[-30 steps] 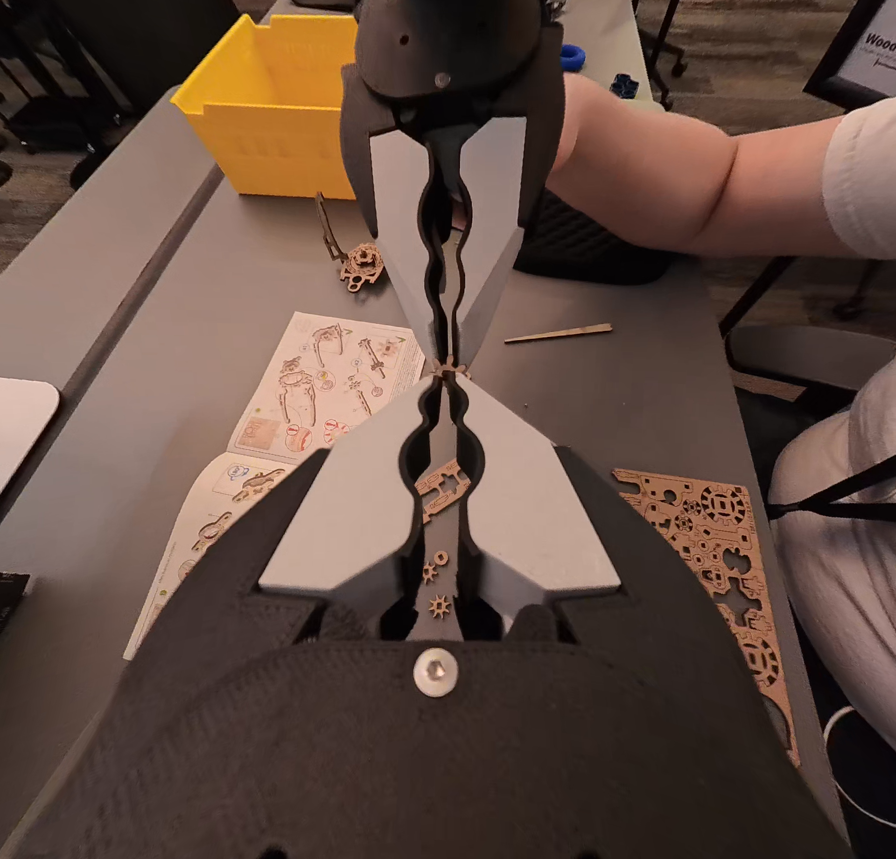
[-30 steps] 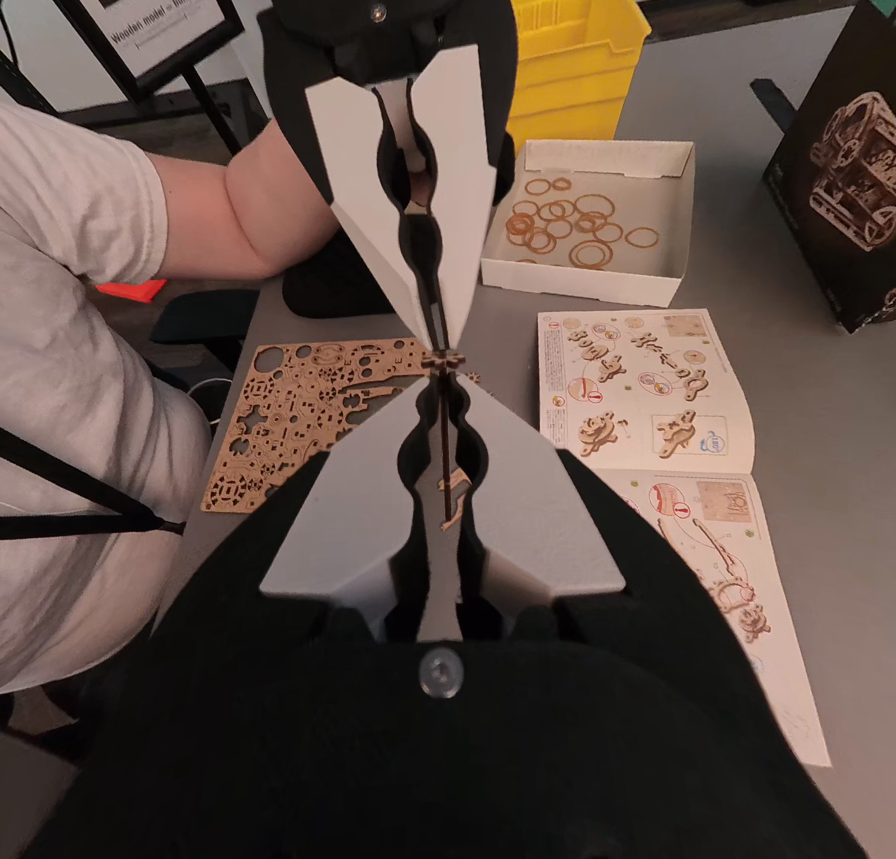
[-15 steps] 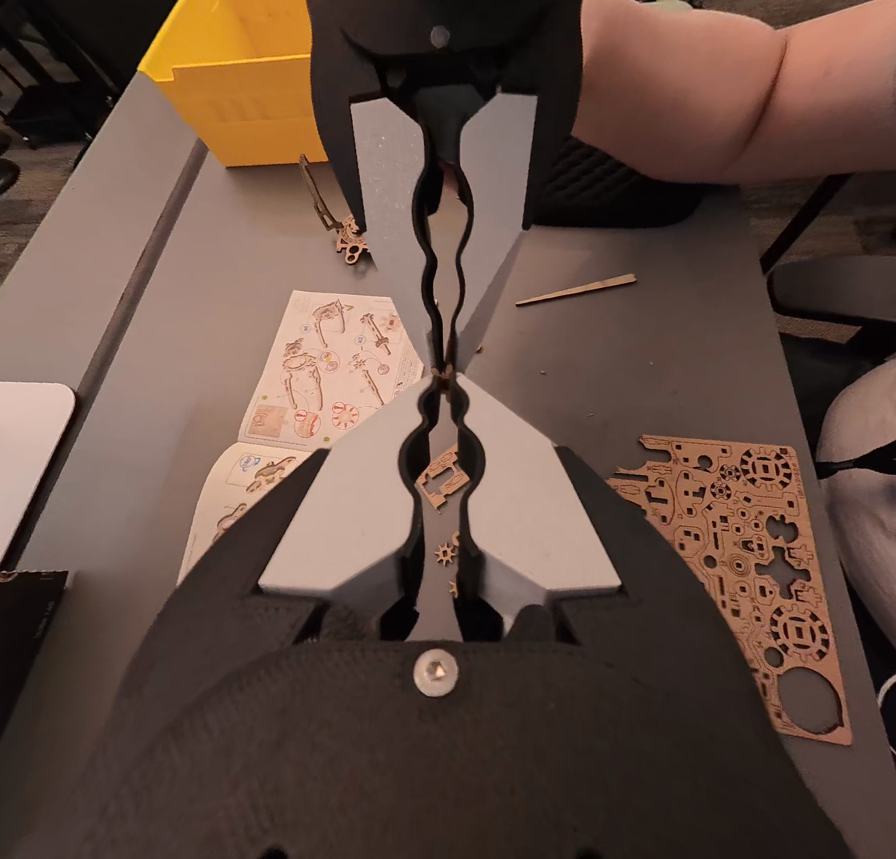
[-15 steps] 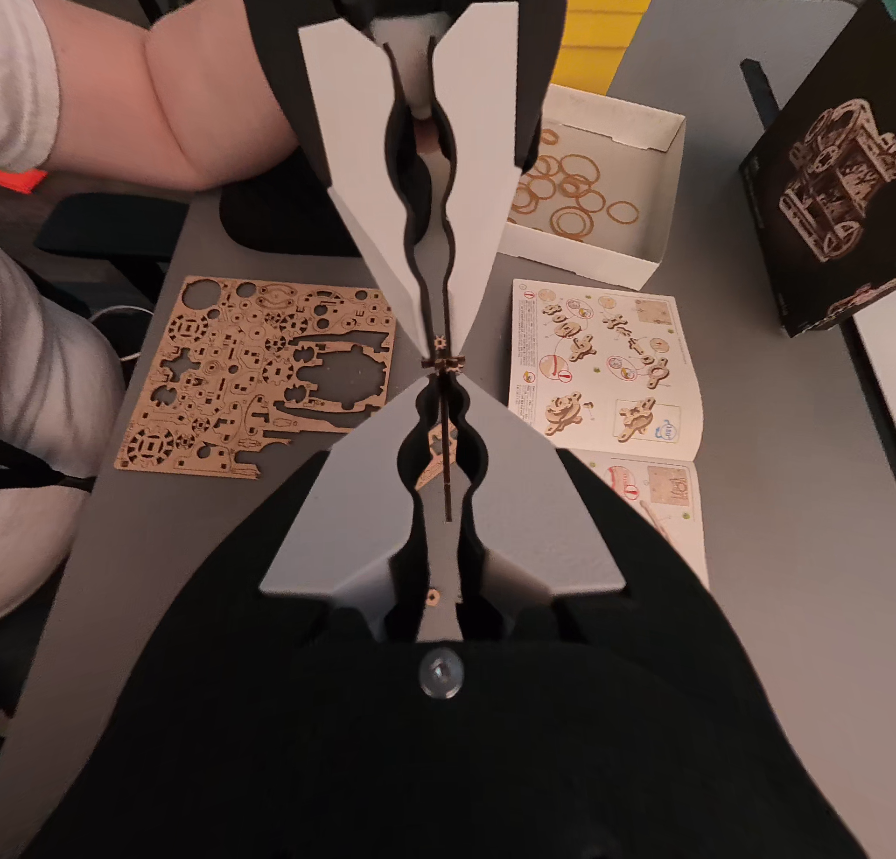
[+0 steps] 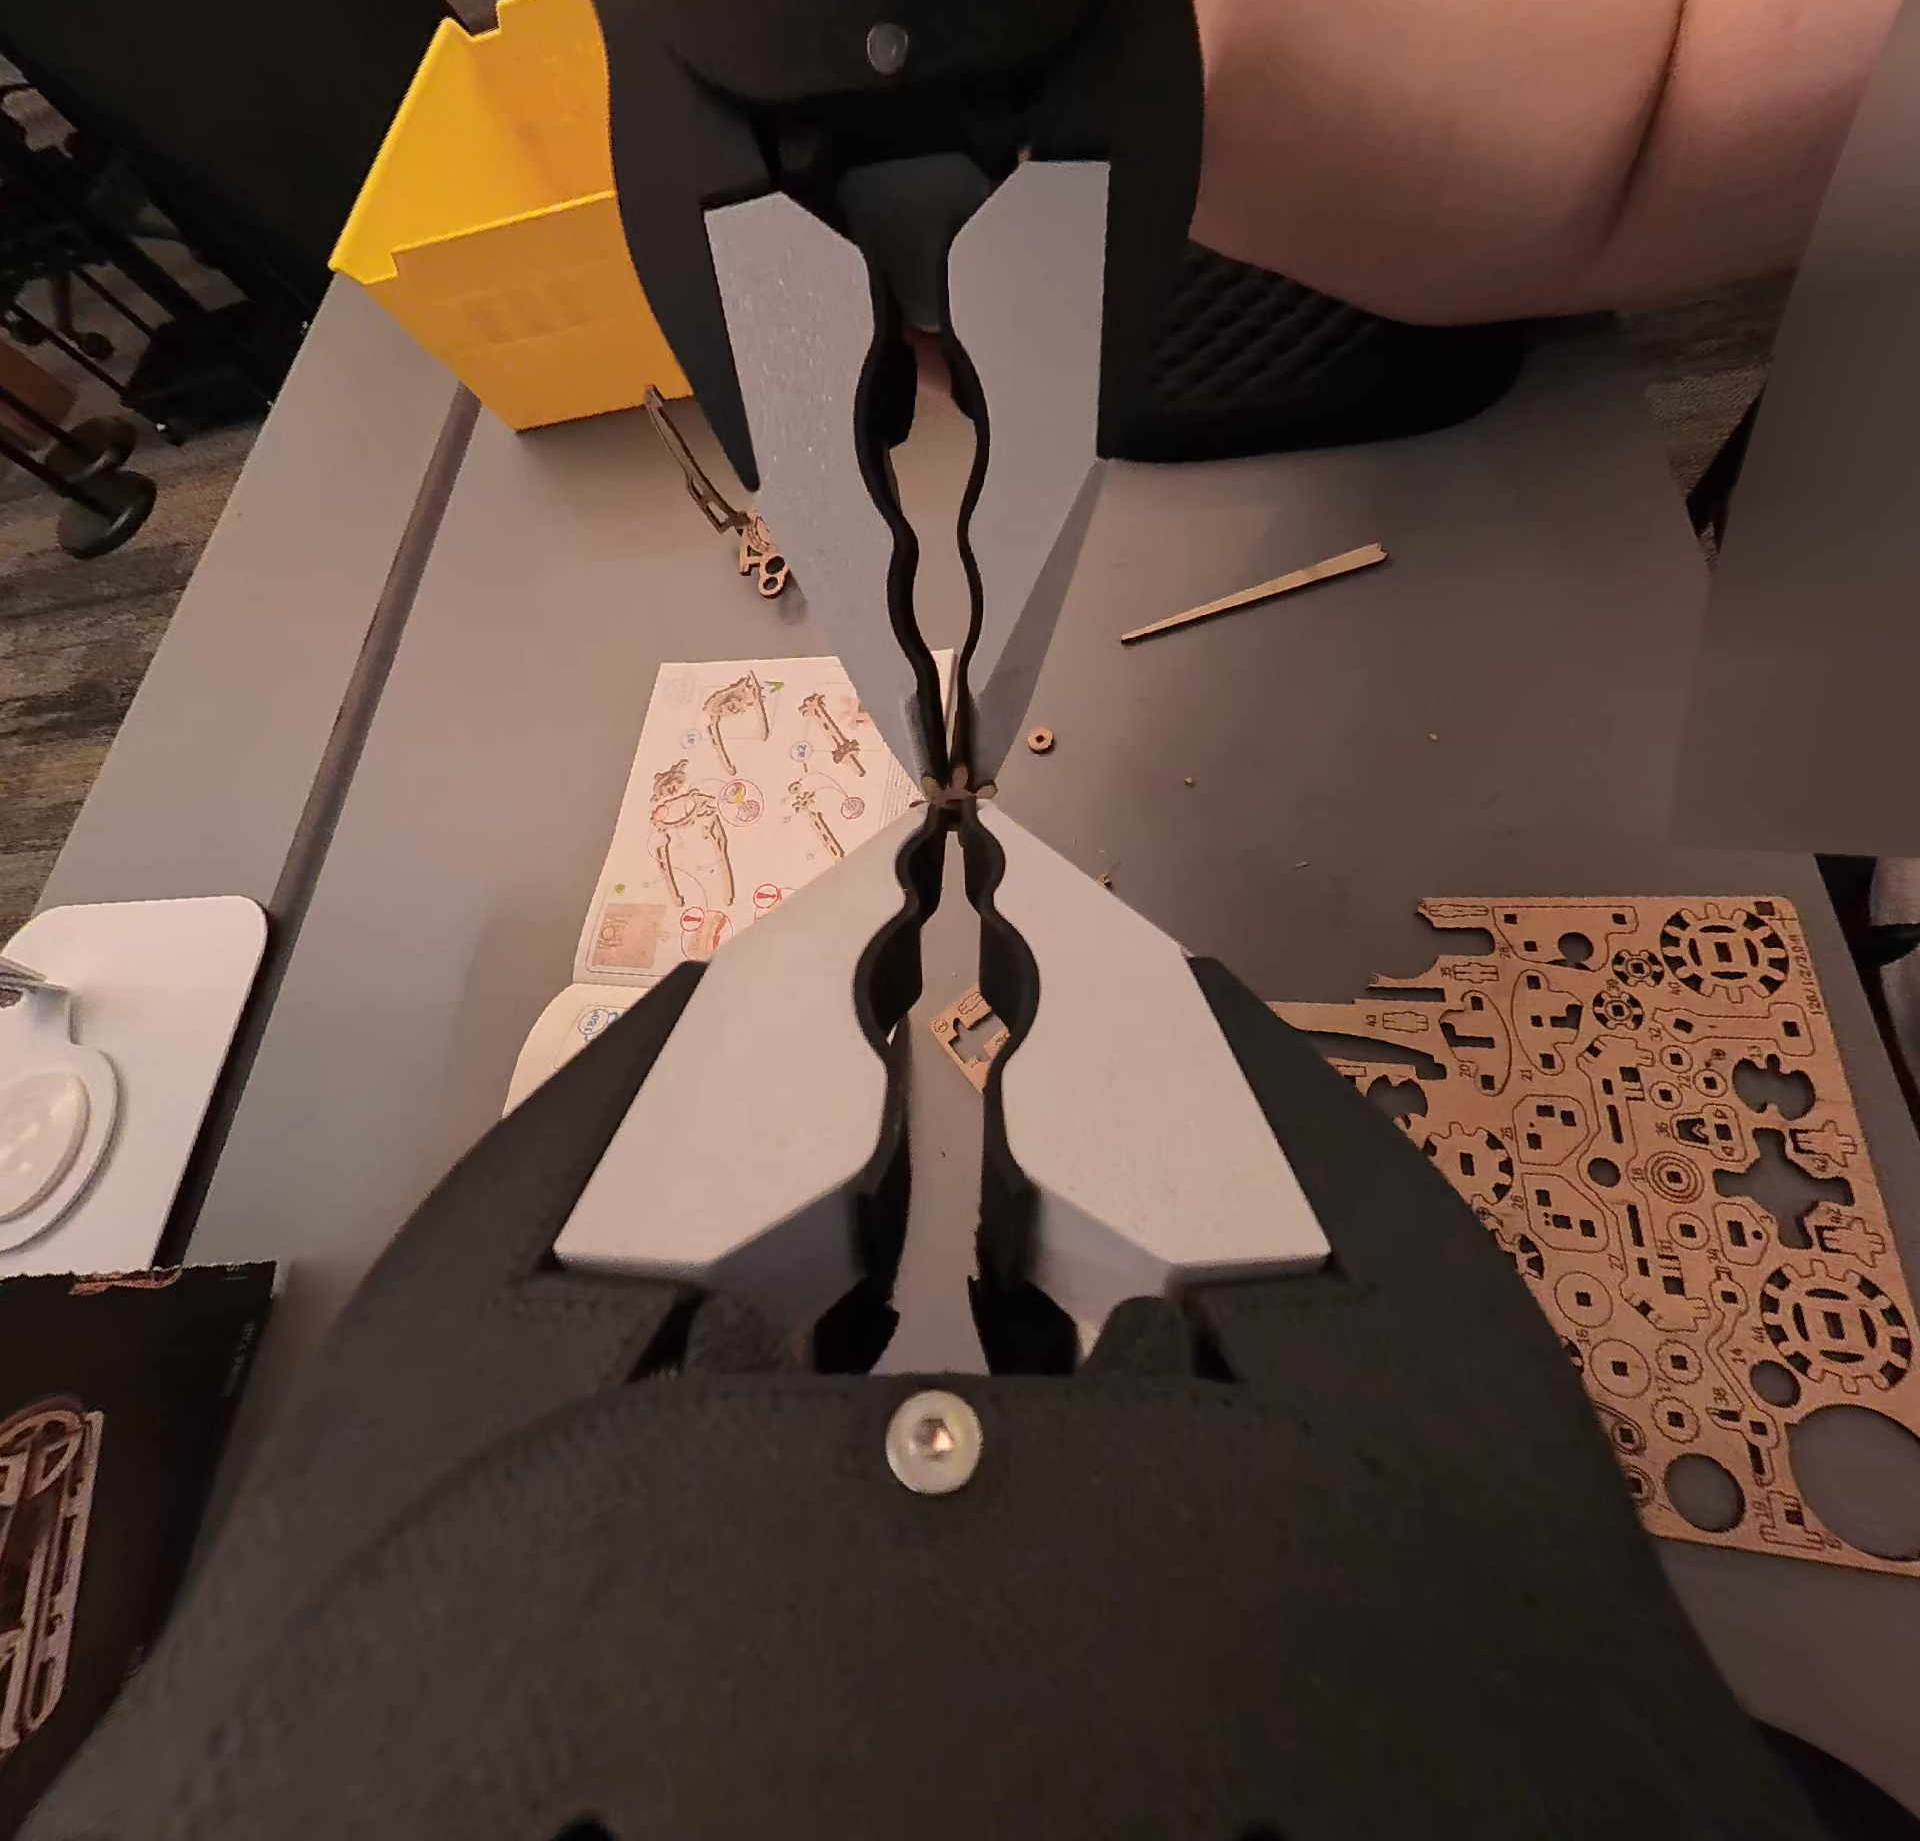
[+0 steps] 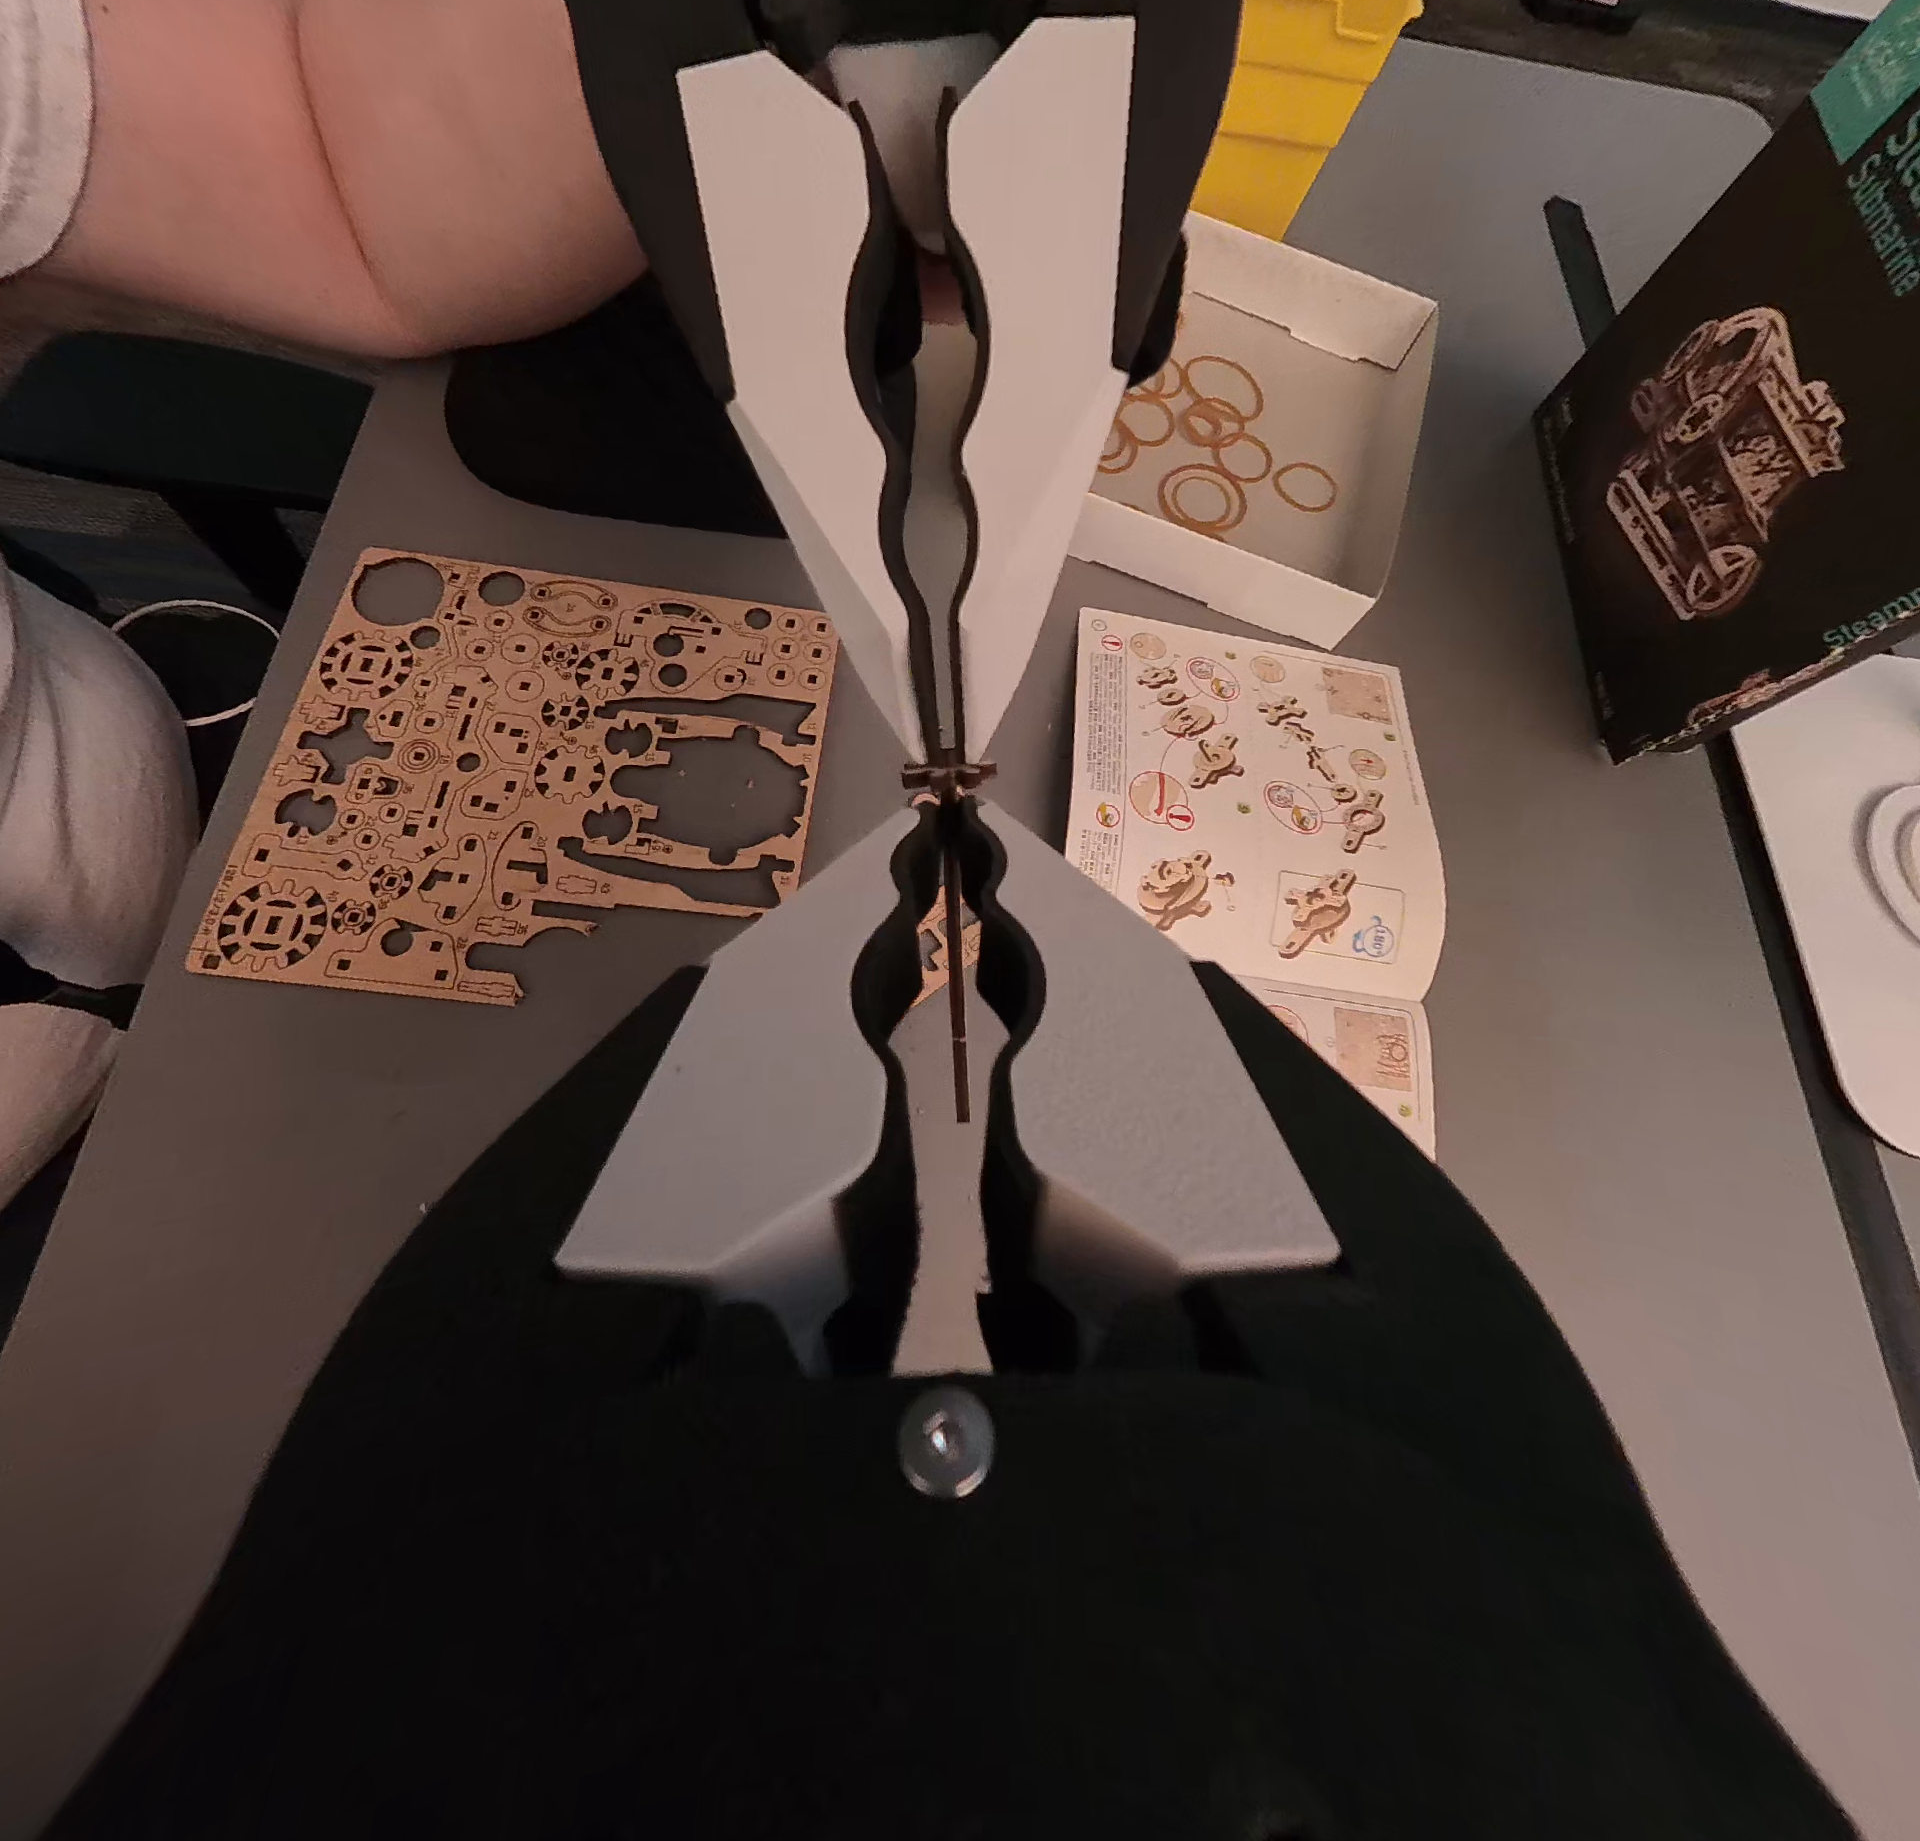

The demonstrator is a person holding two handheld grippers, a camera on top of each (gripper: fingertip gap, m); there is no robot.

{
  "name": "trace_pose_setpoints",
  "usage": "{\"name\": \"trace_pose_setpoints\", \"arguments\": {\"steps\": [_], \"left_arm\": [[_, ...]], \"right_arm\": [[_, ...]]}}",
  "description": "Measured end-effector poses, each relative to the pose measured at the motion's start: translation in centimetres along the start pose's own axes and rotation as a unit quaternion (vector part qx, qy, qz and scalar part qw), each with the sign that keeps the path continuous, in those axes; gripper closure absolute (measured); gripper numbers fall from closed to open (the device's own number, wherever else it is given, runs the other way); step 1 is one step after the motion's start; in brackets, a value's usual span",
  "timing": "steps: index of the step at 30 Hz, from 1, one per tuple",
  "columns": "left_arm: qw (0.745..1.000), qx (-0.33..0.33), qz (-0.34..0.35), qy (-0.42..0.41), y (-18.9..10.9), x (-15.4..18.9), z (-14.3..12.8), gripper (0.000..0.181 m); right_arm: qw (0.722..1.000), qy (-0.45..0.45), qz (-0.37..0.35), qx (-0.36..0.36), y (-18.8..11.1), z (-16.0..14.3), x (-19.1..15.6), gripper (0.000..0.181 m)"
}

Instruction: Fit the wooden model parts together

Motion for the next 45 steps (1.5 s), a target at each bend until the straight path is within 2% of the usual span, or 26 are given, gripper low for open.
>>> {"name": "trace_pose_setpoints", "arguments": {"steps": [4, 6, 11, 14, 17, 20, 23, 24, 26, 29, 31, 34, 40, 45], "left_arm": [[1.0, -0.009, 0.011, 0.007, 0.1, 0.0, 0.0, 0.174], [1.0, -0.008, 0.003, 0.01, 0.2, 0.2, 0.0, 0.18], [1.0, 0.0, 0.009, 0.02, 0.1, 0.1, 0.0, 0.18], [0.999, 0.015, 0.031, 0.019, -0.4, -0.4, 0.2, 0.18], [0.997, 0.045, 0.068, -0.003, -1.4, -1.3, 0.2, 0.18], [0.985, 0.111, 0.121, -0.061, -2.8, -2.9, -0.1, 0.18], [0.95, 0.23, 0.158, -0.14, -4.9, -4.4, -0.5, 0.181], [0.936, 0.276, 0.151, -0.159, -5.6, -4.6, -0.6, 0.181], [0.914, 0.332, 0.13, -0.19, -6.3, -4.8, -0.7, 0.181], [0.902, 0.369, 0.099, -0.2, -6.1, -4.5, -0.1, 0.181], [0.899, 0.38, 0.081, -0.202, -5.5, -4.1, 0.4, 0.181], [0.902, 0.377, 0.066, -0.201, -4.7, -3.7, 1.0, 0.181], [0.918, 0.351, 0.049, -0.178, -4.2, -3.2, 1.4, 0.181], [0.93, 0.328, 0.058, -0.155, -4.7, -3.1, 1.4, 0.181]], "right_arm": [[1.0, 0.0, -0.003, -0.007, 0.0, 0.0, 0.0, 0.179], [1.0, -0.003, -0.005, -0.009, 0.1, 0.0, -0.1, 0.18], [1.0, -0.006, -0.008, -0.004, -0.1, 0.0, -0.1, 0.18], [0.999, -0.014, -0.019, 0.023, -0.6, 0.3, 0.1, 0.179], [0.995, -0.019, -0.035, 0.087, -1.8, 1.0, 0.5, 0.175], [0.976, -0.038, -0.063, 0.205, -4.3, 2.2, 0.6, 0.16], [0.941, -0.069, -0.024, 0.33, -6.8, 2.8, -0.7, 0.177], [0.936, -0.069, 0.011, 0.346, -7.0, 2.8, -1.0, 0.181], [0.942, -0.025, 0.067, 0.329, -6.2, 2.5, -0.7, 0.18], [0.929, 0.061, 0.094, 0.353, -4.6, 2.2, 1.0, 0.158], [0.905, 0.105, 0.095, 0.402, -4.3, 2.0, 2.1, 0.143], [0.882, 0.105, 0.115, 0.444, -4.7, 1.9, 2.1, 0.145], [0.896, 0.096, 0.145, 0.409, -5.0, 2.0, 1.7, 0.168], [0.908, 0.092, 0.134, 0.386, -5.0, 1.9, 1.7, 0.18]]}}
Point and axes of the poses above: each gripper's, where its closed fingertips meet, y out along the fingers, z out of its top, x = y × z across the jaws, the point moved 9 cm from there along -y, back along the fingers, and after that the axes turned 14 degrees about y, right-handed, at the moved point
